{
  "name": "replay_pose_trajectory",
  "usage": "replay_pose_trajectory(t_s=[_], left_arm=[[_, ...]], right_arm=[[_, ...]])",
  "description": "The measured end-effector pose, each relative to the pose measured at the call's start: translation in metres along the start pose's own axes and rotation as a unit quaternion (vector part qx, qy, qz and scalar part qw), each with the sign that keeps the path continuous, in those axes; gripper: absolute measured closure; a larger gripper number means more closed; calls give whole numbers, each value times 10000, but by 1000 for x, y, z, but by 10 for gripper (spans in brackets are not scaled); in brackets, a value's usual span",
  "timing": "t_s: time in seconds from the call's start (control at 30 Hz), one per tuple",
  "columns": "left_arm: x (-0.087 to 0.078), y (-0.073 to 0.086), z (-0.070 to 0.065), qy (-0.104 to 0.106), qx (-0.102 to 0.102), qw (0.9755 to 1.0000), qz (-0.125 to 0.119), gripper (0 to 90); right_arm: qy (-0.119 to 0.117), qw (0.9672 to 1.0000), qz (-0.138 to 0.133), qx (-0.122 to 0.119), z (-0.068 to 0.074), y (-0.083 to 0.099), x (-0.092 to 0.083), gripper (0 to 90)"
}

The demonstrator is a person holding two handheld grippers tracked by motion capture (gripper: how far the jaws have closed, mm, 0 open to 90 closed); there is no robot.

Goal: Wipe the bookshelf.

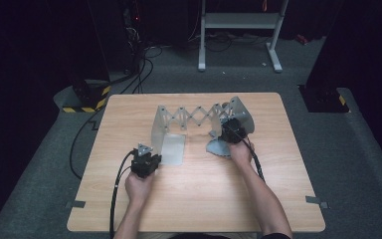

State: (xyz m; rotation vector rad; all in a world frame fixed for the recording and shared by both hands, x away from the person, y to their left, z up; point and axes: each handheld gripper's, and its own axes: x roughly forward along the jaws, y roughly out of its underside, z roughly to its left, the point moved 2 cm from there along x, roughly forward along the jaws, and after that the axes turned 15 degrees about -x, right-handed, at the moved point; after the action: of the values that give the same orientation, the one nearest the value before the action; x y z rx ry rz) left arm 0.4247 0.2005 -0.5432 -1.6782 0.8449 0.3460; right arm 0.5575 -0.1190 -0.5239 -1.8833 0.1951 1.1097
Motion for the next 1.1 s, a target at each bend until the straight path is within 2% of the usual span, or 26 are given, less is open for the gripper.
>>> replay_pose_trajectory(t_s=[0.03, 0.07, 0.13, 0.2, 0.23, 0.33, 0.4, 0.47, 0.57, 0.67, 0.77, 0.8, 0.87, 1.0, 1.1], left_arm=[[0, 0, 0, 0, -2, 10000, -2, 822], [0, 0, 0, 1, 7, 10000, 4, 822], [0, 0, 0, -2, 12, 10000, 8, 822], [0, 0, 0, -3, 14, 10000, 8, 822], [0, 0, 0, -5, 15, 10000, 8, 822], [0, 0, 0, -14, 30, 10000, -1, 822], [0, 0, 0, -13, 18, 10000, -6, 822], [0, 0, 0, -15, 23, 10000, -8, 822], [0, 0, 0, -15, 28, 10000, -6, 822], [0, 0, -1, -19, 33, 10000, -6, 822], [0, 0, -1, -19, 33, 10000, -7, 822], [0, 0, -1, -19, 31, 10000, -7, 822], [0, 0, 0, -18, 32, 10000, -4, 822], [0, 0, -1, -35, 40, 10000, -13, 822], [0, 0, -1, -37, 45, 10000, -15, 822]], right_arm=[[154, 9999, 47, -38, -3, 2, -1, 799], [200, 9998, 66, -9, -8, 3, -1, 798], [213, 9997, 99, 115, -12, 6, -2, 795], [223, 9997, 98, 88, -11, 5, -2, 799], [217, 9997, 84, 24, -8, 4, -1, 800], [-19, 10000, -34, 2, -1, 1, 1, 800], [-11, 9999, -51, -126, 3, -1, 2, 799], [22, 10000, -75, -51, 0, 0, 2, 795], [197, 9997, -95, 88, -11, 2, 4, 793], [211, 9996, -90, 171, -10, 2, 4, 796], [-34, 9998, -174, 1, -2, -1, 5, 797], [-52, 9997, -176, -136, 2, -2, 5, 798], [4, 9996, -157, -213, 3, -2, 5, 796], [316, 9994, -110, 34, -13, 3, 5, 792], [351, 9993, -94, 62, -12, 3, 5, 796]])
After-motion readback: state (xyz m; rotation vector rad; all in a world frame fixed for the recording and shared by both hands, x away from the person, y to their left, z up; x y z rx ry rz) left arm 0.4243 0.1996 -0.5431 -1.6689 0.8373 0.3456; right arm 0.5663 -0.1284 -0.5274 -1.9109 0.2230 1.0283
